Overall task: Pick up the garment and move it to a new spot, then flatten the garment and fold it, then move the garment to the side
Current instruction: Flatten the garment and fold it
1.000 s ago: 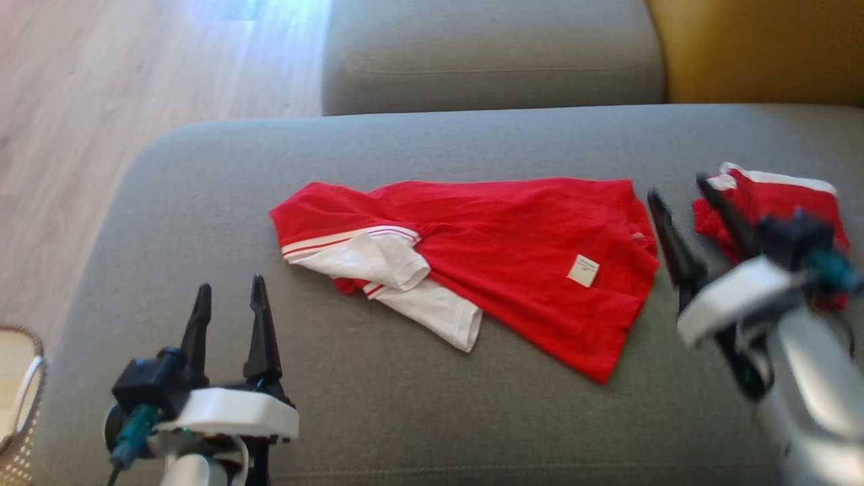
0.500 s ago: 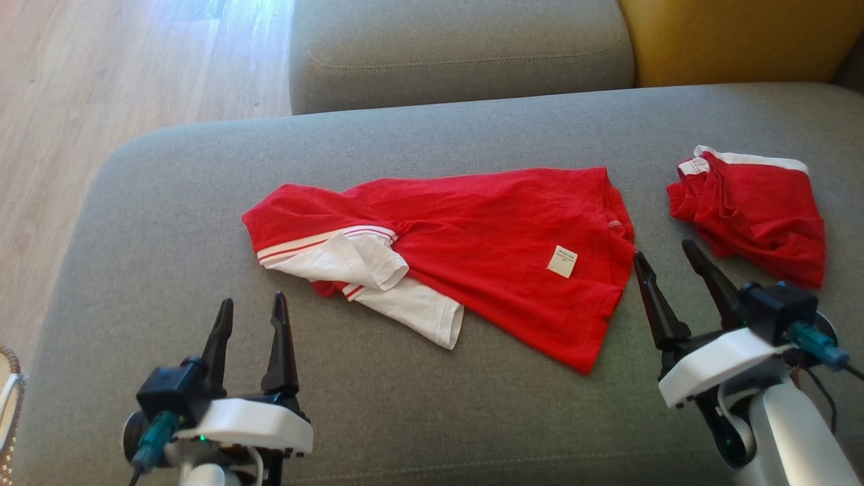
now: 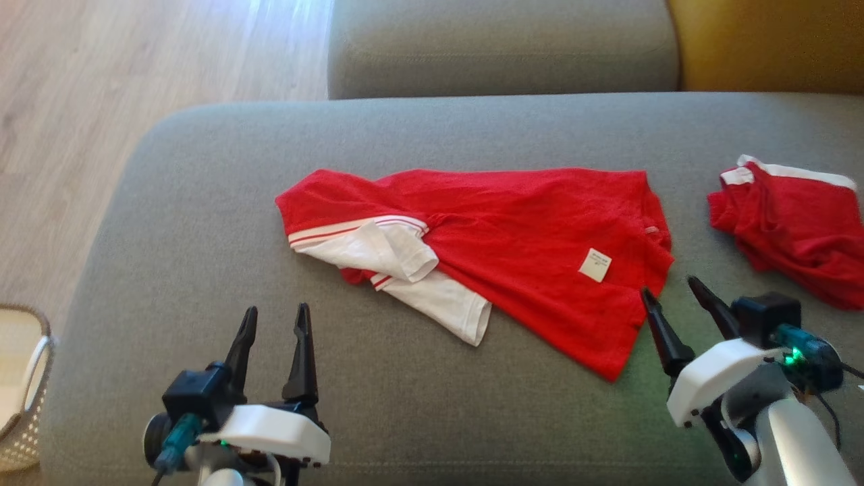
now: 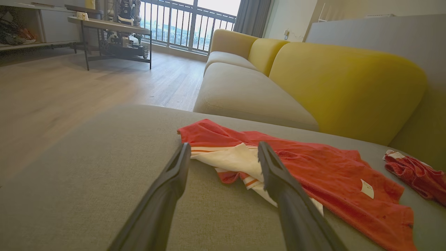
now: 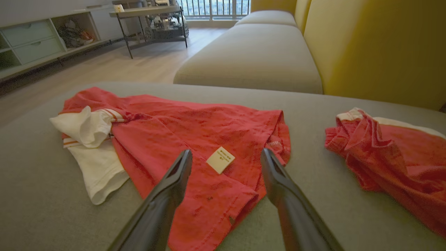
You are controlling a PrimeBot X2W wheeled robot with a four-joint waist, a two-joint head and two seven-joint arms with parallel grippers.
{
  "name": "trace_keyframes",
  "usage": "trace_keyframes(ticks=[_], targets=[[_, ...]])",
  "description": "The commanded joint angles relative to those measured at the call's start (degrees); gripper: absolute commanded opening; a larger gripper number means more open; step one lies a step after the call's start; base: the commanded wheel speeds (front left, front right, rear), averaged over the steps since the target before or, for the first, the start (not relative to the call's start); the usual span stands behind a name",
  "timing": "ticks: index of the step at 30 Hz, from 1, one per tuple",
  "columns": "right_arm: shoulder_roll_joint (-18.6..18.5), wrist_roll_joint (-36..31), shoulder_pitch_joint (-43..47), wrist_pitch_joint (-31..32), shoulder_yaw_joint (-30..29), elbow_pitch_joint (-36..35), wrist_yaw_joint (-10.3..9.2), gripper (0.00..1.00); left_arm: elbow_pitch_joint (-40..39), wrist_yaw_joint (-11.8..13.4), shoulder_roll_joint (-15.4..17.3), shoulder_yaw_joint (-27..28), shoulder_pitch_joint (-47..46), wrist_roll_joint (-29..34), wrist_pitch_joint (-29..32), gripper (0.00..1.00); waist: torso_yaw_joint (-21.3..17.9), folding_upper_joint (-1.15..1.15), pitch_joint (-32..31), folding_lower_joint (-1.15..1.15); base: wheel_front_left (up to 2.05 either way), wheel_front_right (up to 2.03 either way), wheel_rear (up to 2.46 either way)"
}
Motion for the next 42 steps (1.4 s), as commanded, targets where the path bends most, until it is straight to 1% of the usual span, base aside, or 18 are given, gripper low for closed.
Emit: trace_keyframes(ticks=[1,4,7,14,23,36,37,38,42], targets=[[0.2,-0.6,-2.7,0.6,0.3,-1.2,-0.02,1.0,-1.8,0.2,0.0,1.5,-2.1,0.1,-0.4,1.0,0.8,0.0,1.2,0.0,0.0,0.0,0.0],[1.4,-0.7,-4.5,2.8,-3.2,1.0,-0.02,1.0,-1.6,0.3,0.0,1.0,-2.6,0.1,-0.4,1.0,1.6,0.0,3.3,0.0,0.0,0.0,0.0],[2.3,-0.7,-6.6,3.6,-5.8,3.1,-0.02,1.0,-1.4,0.4,0.0,0.4,-3.5,0.2,-0.4,1.0,2.1,0.0,5.2,0.0,0.0,0.0,0.0],[3.2,-0.7,-10.0,4.4,-8.5,8.4,-0.02,1.0,-0.6,0.2,0.0,-0.6,-5.3,1.1,-0.4,1.0,2.8,0.0,7.6,0.0,0.0,0.0,0.0],[3.5,0.2,-11.1,4.2,-7.9,12.9,-0.02,1.0,0.0,0.2,0.0,-0.9,-6.2,1.1,-0.4,1.0,3.0,0.0,8.1,0.0,0.0,0.0,0.0],[3.6,-0.1,-13.4,2.5,-7.1,15.7,-0.02,1.0,-0.2,0.0,0.0,-1.0,-7.0,1.8,-0.4,1.0,3.7,0.0,10.2,0.0,0.0,0.0,0.0],[3.6,-0.1,-13.7,2.6,-7.1,16.0,-0.02,0.45,-0.2,0.0,0.0,-1.1,-7.2,1.8,-0.4,1.0,3.9,0.0,10.4,0.0,0.0,0.0,0.0],[3.6,-0.1,-13.8,2.6,-7.1,16.4,-0.02,0.0,-0.1,0.0,0.0,-1.2,-7.3,1.8,-0.4,1.0,4.0,0.0,10.4,0.0,0.0,0.0,0.0],[3.6,-0.2,-14.2,1.8,-6.2,17.0,-0.02,0.0,0.3,0.2,0.0,-1.4,-7.3,1.6,-0.4,1.0,4.2,0.0,9.9,0.0,0.0,0.0,0.0]])
